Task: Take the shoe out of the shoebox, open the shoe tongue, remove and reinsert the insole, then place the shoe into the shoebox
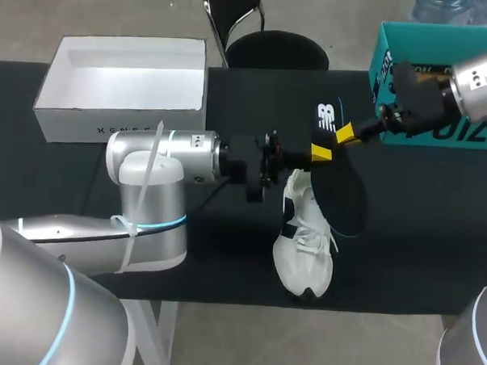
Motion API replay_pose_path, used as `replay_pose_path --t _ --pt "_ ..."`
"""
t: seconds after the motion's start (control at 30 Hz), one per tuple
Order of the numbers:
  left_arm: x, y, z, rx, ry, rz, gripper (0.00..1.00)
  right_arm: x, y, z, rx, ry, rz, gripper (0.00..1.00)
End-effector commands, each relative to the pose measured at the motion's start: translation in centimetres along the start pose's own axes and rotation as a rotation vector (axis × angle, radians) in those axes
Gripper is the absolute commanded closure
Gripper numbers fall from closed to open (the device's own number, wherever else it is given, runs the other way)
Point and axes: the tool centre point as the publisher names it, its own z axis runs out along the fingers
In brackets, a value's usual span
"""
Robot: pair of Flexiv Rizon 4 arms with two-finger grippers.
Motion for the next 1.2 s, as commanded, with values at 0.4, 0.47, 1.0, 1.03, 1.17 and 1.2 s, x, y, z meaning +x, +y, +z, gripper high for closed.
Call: replay_pose_path --t 0.4,0.47,1.0,1.03,1.17,1.2 --pt "0.3 0.5 -1.1 0.016 -0.002 -0.053 1.0 1.9 -3.6 -8.5 -0.124 -0.252 -0.031 0.0" --pt "0.6 0.6 -1.4 0.015 0.008 -0.059 1.0 3.1 -4.0 -10.5 -0.099 -0.35 -0.058 0.0" --pt "0.3 0.5 -2.8 0.022 0.013 -0.049 1.0 12.5 -4.2 -20.8 0.067 -0.748 -0.44 0.0" --pt "0.4 0.4 -2.9 0.023 0.012 -0.049 1.0 12.8 -4.0 -21.0 0.086 -0.75 -0.456 0.0" --pt "0.6 0.1 -2.8 0.024 0.013 -0.049 1.0 13.8 -3.6 -21.4 0.115 -0.727 -0.511 0.0" --pt "0.6 0.0 -2.8 0.024 0.012 -0.049 1.0 13.8 -3.5 -21.4 0.116 -0.72 -0.515 0.0"
